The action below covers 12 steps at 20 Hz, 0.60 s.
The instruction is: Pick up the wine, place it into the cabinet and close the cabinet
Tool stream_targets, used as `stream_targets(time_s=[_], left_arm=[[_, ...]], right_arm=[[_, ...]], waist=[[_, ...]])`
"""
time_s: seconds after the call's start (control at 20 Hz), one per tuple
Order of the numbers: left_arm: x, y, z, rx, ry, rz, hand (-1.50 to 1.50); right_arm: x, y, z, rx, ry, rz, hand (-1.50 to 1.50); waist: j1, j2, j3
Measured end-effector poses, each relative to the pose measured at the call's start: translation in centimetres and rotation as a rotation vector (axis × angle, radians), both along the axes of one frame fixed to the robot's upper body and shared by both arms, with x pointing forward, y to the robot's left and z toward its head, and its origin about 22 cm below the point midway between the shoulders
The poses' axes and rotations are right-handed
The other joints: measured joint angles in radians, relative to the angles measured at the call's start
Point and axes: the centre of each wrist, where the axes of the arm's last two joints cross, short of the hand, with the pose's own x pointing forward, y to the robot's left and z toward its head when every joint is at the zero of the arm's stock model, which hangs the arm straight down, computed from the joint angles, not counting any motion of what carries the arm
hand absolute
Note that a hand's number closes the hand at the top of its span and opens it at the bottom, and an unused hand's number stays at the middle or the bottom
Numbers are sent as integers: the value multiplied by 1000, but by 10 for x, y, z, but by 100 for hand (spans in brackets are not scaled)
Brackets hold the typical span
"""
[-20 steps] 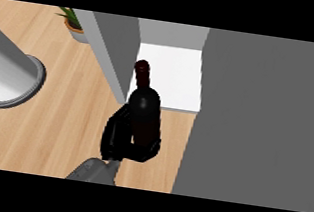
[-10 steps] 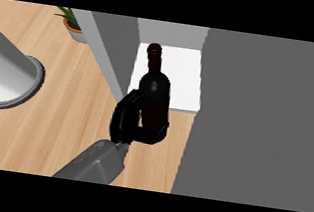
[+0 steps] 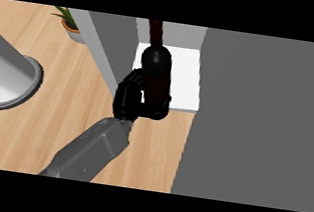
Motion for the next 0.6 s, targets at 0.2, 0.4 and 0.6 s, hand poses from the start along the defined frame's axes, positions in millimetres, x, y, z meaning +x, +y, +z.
stream_targets(time_s=[0.2, 0.4, 0.6], left_arm=[[17, 2, 7, 6, 1, 17, 150], [27, 2, 13, 29, 18, 35, 150], [38, 2, 20, 63, 44, 46, 150]], right_arm=[[-2, 5, 1, 1, -1, 7, -150], [-1, 2, -4, 5, -7, 2, -150], [-1, 1, -4, 8, -15, 9, -150]], waist=[[-1, 1, -1], [-3, 4, -1], [-11, 10, -2]])
